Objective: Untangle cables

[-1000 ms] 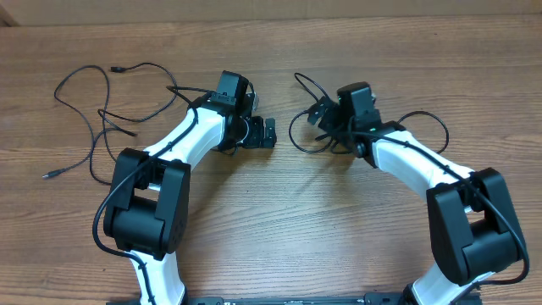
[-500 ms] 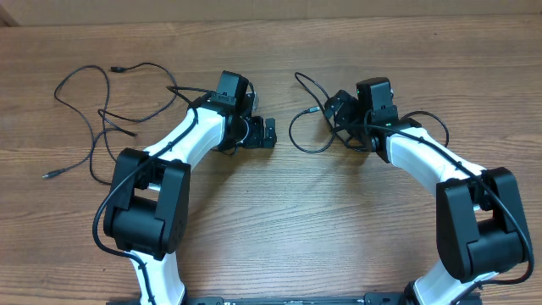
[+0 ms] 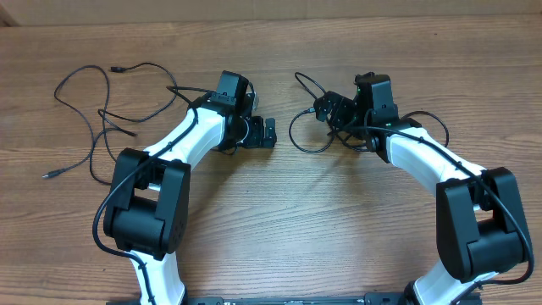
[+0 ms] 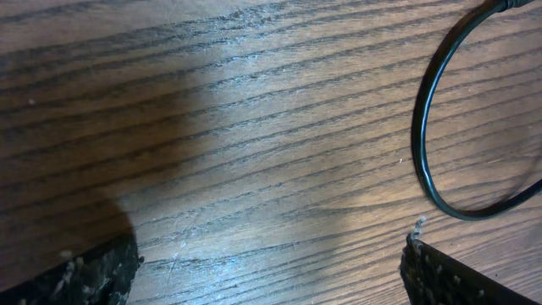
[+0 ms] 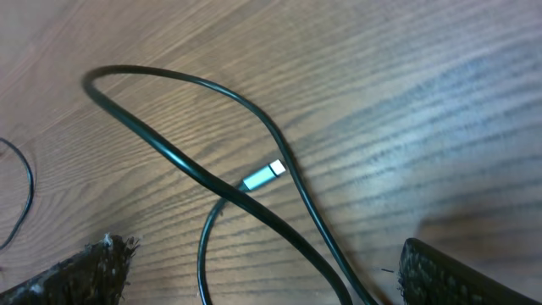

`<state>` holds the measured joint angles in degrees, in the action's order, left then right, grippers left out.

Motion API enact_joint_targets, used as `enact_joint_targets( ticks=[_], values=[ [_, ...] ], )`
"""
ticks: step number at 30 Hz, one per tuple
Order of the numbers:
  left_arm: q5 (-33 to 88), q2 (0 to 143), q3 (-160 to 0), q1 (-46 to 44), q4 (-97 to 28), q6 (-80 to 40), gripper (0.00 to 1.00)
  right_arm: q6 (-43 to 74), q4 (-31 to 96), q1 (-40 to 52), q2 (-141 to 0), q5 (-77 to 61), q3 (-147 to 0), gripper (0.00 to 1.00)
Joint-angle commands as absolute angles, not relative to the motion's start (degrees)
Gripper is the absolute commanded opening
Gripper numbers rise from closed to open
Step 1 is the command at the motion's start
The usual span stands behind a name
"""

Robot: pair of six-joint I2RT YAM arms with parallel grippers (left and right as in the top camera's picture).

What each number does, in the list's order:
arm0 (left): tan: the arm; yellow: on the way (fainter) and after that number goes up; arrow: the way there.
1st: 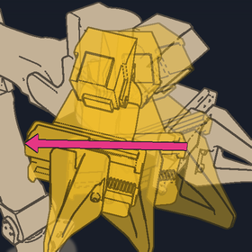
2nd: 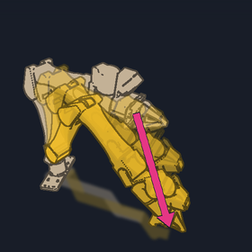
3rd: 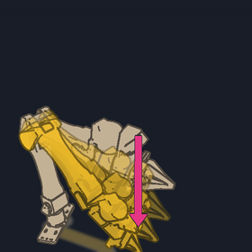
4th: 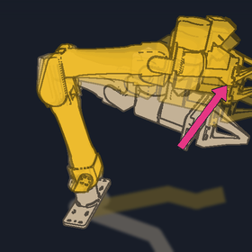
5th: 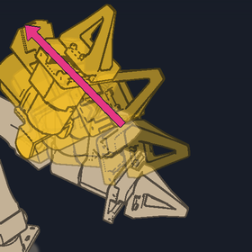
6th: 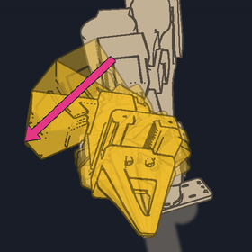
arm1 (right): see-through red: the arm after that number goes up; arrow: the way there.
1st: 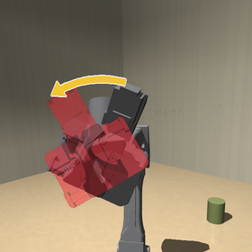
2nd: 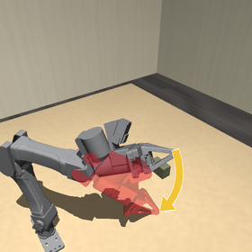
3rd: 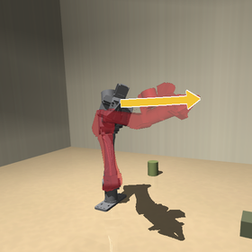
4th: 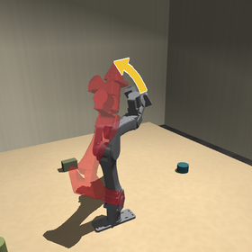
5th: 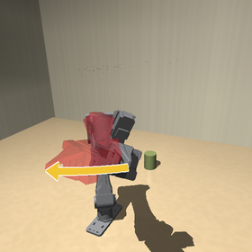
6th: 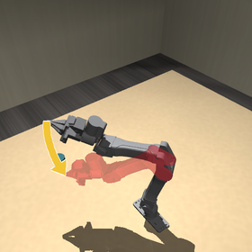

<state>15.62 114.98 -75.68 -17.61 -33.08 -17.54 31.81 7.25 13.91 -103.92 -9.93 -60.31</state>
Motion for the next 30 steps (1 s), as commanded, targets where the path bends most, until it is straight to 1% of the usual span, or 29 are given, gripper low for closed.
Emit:
enact_joint_targets(
  ticks=[1, 4, 9, 13, 17, 22, 26, 30],
  values=[
    [13.98, 117.32, -73.47, -17.72, -33.36, -16.71, 0.99, 28.38, 6.42, 13.69, -103.92, -10.17, -60.07, 1.0],
    [13.98, 117.32, -73.47, -17.72, -33.36, -16.71, 1.0, 28.36, 5.93, 13.69, -103.92, -9.37, -60.07, 1.0],
    [13.98, 117.32, -73.47, -17.72, -33.34, -16.71, 1.0, 28.34, 5.69, 13.69, -103.96, -2.9, -60.07, 1.0],
    [13.98, 117.32, -73.47, -17.72, -33.12, -16.71, 1.0, 27.97, 5.26, 13.69, -104.81, -2.68, -60.07, 1.0],
    [13.98, 117.32, -73.47, -17.72, -32.71, -16.71, 0.99, 27.62, 4.1, 13.67, -106.1, -5.1, -60.07, 1.0],
    [13.98, 117.32, -73.47, -17.72, -32.51, -16.71, 1.0, 21.96, 3.4, 13.41, -106.32, -10.33, -60.07, 1.0],
    [13.98, 117.32, -73.47, -17.72, -32.47, -16.71, 1.0, 21.96, 3.49, 12.43, -106.83, -12.23, -60.07, 1.0],
    [13.98, 117.32, -73.47, -17.72, -32.29, -16.71, 0.99, 22.02, 3.42, 10.11, -107.87, -17.41, -60.07, 1.0]
  ],
)
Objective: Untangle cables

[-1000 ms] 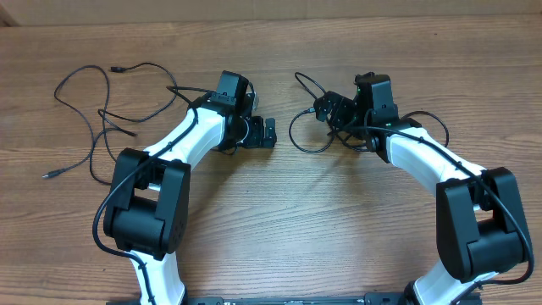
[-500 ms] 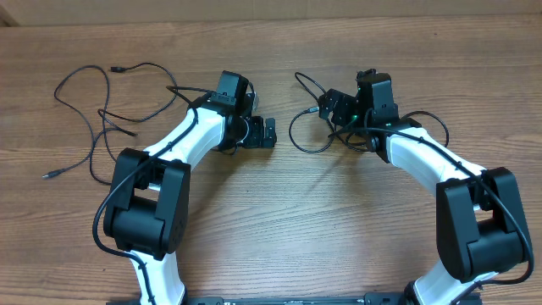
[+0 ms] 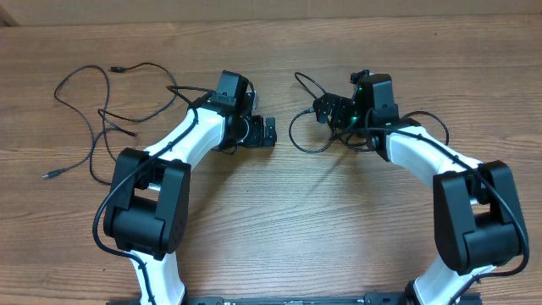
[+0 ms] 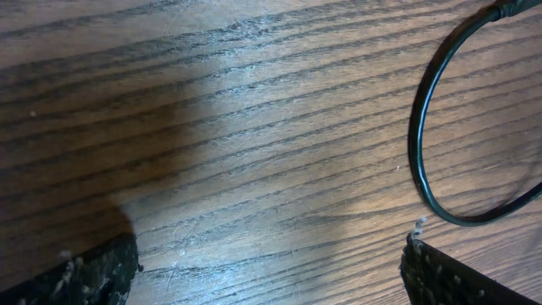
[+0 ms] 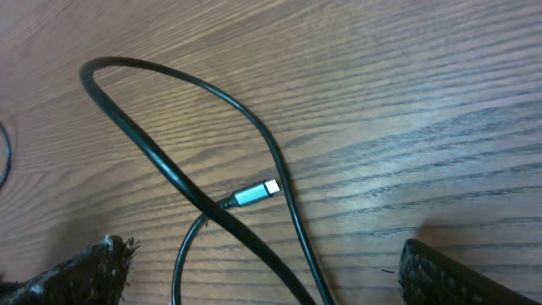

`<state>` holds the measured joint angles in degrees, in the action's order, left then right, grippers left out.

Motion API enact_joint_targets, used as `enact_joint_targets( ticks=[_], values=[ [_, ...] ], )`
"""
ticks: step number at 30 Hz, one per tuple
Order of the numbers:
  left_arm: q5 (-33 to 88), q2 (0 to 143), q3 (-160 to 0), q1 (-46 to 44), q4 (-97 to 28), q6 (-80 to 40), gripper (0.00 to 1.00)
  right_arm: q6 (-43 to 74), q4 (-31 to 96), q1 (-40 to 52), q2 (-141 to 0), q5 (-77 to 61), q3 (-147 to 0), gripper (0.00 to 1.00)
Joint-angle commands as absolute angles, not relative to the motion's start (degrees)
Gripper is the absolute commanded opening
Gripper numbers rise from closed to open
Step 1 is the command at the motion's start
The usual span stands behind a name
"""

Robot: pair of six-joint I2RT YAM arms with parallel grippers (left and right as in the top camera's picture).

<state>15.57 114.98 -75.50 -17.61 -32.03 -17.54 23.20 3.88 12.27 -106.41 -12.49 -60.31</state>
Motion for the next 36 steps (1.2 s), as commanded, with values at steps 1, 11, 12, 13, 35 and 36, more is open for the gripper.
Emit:
enact_joint_targets(
  ticks=[1, 11, 12, 13, 35, 36],
  values=[
    [13.98, 117.32, -73.47, -17.72, -32.29, -16.71, 1.0, 22.02, 3.42, 9.45, -108.07, -18.87, -60.1, 1.0],
    [13.98, 117.32, -73.47, -17.72, -32.23, -16.71, 0.99, 28.12, 7.86, 5.02, -111.53, -31.27, -61.54, 1.0],
    [14.0, 117.32, -73.47, -17.72, -32.23, -16.73, 1.0, 28.53, 7.92, 5.02, -111.87, -31.97, -61.54, 1.0],
    [14.0, 117.32, -73.47, -17.72, -32.23, -16.73, 1.0, 28.53, 7.9, 5.02, -112.18, -33.23, -61.54, 1.0],
    [14.0, 117.32, -73.47, -17.72, -31.62, -16.73, 1.0, 36.25, 9.65, 8.58, -115.0, -38.72, -61.49, 1.0],
    [14.0, 117.32, -73.47, -17.72, -31.62, -16.73, 0.99, 36.25, 9.72, 9.15, -115.0, -38.72, -61.49, 1.0]
  ],
)
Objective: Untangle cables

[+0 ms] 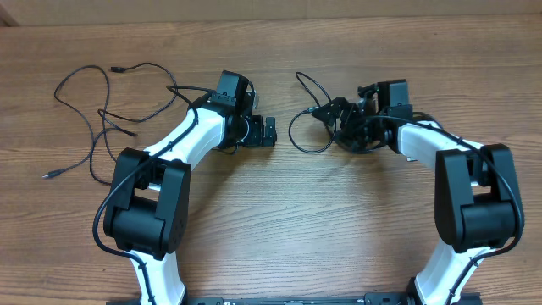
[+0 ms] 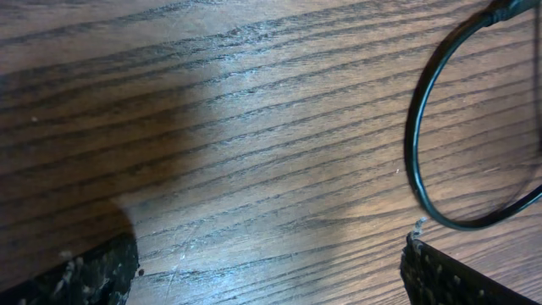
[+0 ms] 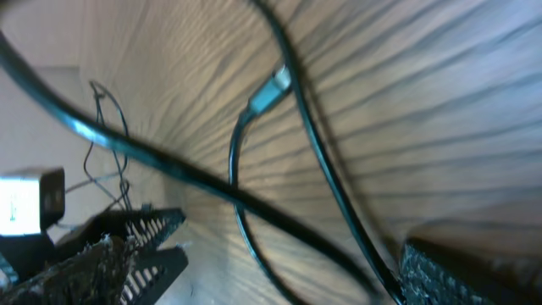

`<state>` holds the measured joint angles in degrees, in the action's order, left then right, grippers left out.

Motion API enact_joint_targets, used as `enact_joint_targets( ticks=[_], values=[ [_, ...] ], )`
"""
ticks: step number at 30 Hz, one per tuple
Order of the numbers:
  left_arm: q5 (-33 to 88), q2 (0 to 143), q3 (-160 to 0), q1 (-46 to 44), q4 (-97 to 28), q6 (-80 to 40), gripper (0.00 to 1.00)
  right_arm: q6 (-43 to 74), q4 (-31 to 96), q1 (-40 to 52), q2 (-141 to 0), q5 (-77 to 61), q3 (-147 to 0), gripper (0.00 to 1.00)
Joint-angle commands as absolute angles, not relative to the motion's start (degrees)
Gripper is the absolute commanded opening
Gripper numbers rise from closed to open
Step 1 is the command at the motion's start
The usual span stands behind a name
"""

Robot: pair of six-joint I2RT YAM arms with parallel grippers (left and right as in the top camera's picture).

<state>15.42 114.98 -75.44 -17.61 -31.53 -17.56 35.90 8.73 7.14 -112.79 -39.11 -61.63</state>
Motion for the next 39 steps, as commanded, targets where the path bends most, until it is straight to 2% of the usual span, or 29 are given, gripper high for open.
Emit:
enact_joint_targets(
  ticks=[1, 14, 20, 28, 35, 39],
  values=[
    [14.0, 117.32, -73.47, -17.72, -31.64, -16.73, 0.99, 36.25, 9.76, 9.63, -115.0, -38.72, -61.49, 1.0],
    [14.0, 117.32, -73.47, -17.72, -31.66, -16.71, 1.0, 36.25, 9.34, 20.32, -115.0, -38.7, -61.52, 1.0],
    [14.0, 117.32, -73.49, -17.32, -33.41, -16.73, 1.0, 36.67, 7.57, 21.87, -114.98, -39.62, -61.8, 1.0],
    [15.11, 117.3, -75.46, -13.43, -39.81, -18.46, 1.0, 37.04, 7.62, 15.64, -111.77, -52.84, -64.16, 1.0],
    [15.94, 117.32, -76.09, -10.26, -41.91, -18.39, 1.0, 34.98, 10.26, 4.12, -109.51, -53.58, -64.14, 1.0],
    [16.23, 117.32, -76.07, -10.04, -40.07, -18.44, 0.99, 27.81, 13.93, -2.33, -109.51, -48.05, -64.14, 1.0]
  ],
)
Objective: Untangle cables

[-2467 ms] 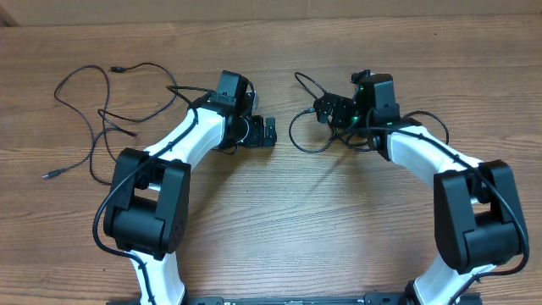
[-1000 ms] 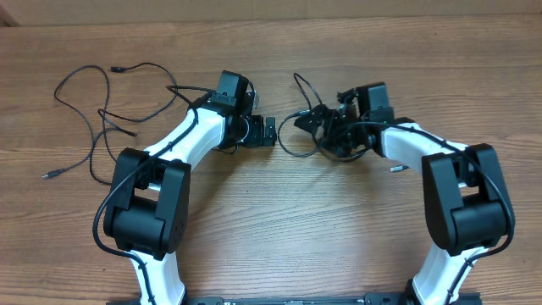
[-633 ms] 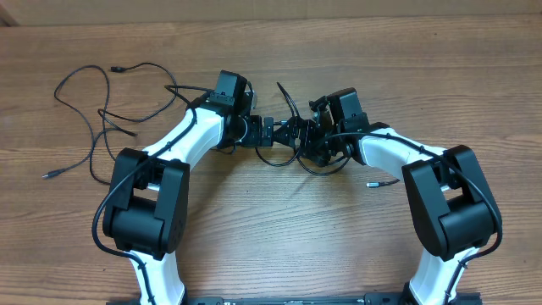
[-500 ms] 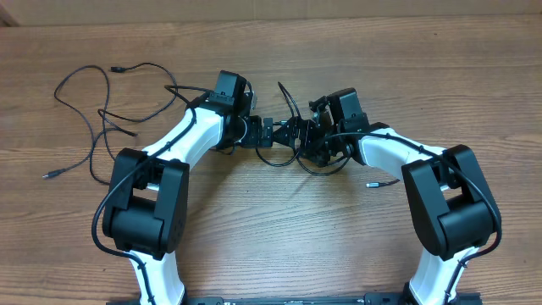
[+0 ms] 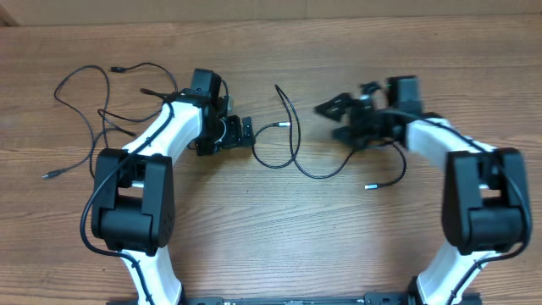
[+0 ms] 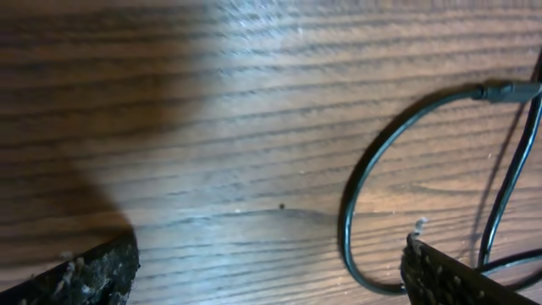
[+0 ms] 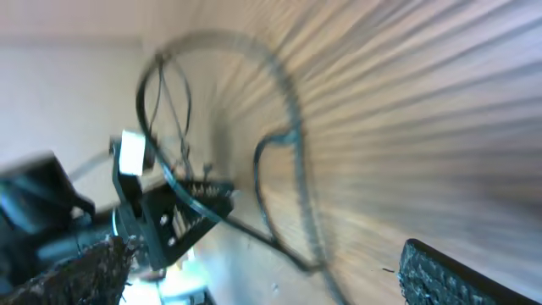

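Observation:
A thick black cable lies spread in loose curves on the wooden table between both arms, with one plug end near the right arm. In the left wrist view a loop of it curves close to the right finger, its connector above. My left gripper is open just left of that loop, holding nothing. My right gripper is open, tilted, right of the cable. Its view is blurred and shows the cable.
A thin black cable sprawls over the far left of the table, behind the left arm. The left arm's gripper shows in the right wrist view. The table's back edge runs along the top.
The thick cable was bunched at the right gripper and now lies spread out across the middle. My left gripper has moved left. The right gripper has shifted a little and tilted more.
Both grippers stood open, the right one over a bunched thick cable with a silver plug, the left one beside its loop. The right wrist then tilted with the cable crossing its view. Now the cable lies stretched between the two grippers.

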`<state>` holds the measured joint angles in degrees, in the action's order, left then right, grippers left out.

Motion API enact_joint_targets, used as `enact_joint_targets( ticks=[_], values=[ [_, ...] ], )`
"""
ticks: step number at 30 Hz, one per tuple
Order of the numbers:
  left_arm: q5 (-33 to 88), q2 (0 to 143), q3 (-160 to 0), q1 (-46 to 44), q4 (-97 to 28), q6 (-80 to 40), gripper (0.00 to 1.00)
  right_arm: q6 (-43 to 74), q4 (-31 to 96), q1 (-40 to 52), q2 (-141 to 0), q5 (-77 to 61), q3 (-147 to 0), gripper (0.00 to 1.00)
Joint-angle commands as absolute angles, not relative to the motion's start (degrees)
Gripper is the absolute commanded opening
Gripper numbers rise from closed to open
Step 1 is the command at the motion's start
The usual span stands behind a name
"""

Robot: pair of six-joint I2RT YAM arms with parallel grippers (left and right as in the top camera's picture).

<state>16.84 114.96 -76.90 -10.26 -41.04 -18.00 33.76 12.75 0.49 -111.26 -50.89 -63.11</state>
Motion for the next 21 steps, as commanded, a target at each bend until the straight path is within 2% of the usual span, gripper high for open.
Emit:
enact_joint_targets(
  ticks=[1, 3, 4, 5, 7, 9, 10, 14, 21],
  values=[
    [16.58, 117.32, -76.07, -10.04, -39.33, -18.41, 1.0, 25.61, 15.4, -3.51, -109.51, -45.3, -64.14, 1.0],
    [17.82, 117.32, -76.07, -10.31, -39.18, -18.41, 0.99, 23.27, 18.9, -5.52, -109.51, -38.33, -64.14, 1.0],
    [18.22, 117.32, -76.07, -10.57, -39.18, -18.41, 0.9, 23.27, 20.43, -6.22, -109.51, -35.09, -64.14, 1.0],
    [18.52, 117.32, -76.03, -10.96, -39.16, -18.41, 0.77, 23.31, 21.69, -6.83, -109.51, -32.32, -64.14, 1.0],
    [18.57, 117.32, -76.03, -11.84, -39.18, -18.41, 0.39, 23.51, 22.94, -7.94, -109.51, -30.48, -64.14, 1.0],
    [18.57, 117.32, -76.01, -12.99, -39.27, -18.41, 0.09, 23.49, 23.11, -8.75, -109.51, -29.34, -64.14, 1.0],
    [18.57, 117.32, -76.01, -13.76, -39.57, -18.41, 0.04, 23.49, 23.57, -8.91, -109.51, -28.05, -64.14, 1.0],
    [17.52, 117.27, -76.12, -16.69, -40.03, -18.46, 0.04, 23.55, 26.28, -9.08, -109.51, -22.2, -64.14, 1.0],
    [17.61, 117.19, -80.44, -19.35, -43.33, -20.47, 0.04, 23.57, 26.09, -9.06, -109.51, -22.09, -64.14, 1.0]
  ],
)
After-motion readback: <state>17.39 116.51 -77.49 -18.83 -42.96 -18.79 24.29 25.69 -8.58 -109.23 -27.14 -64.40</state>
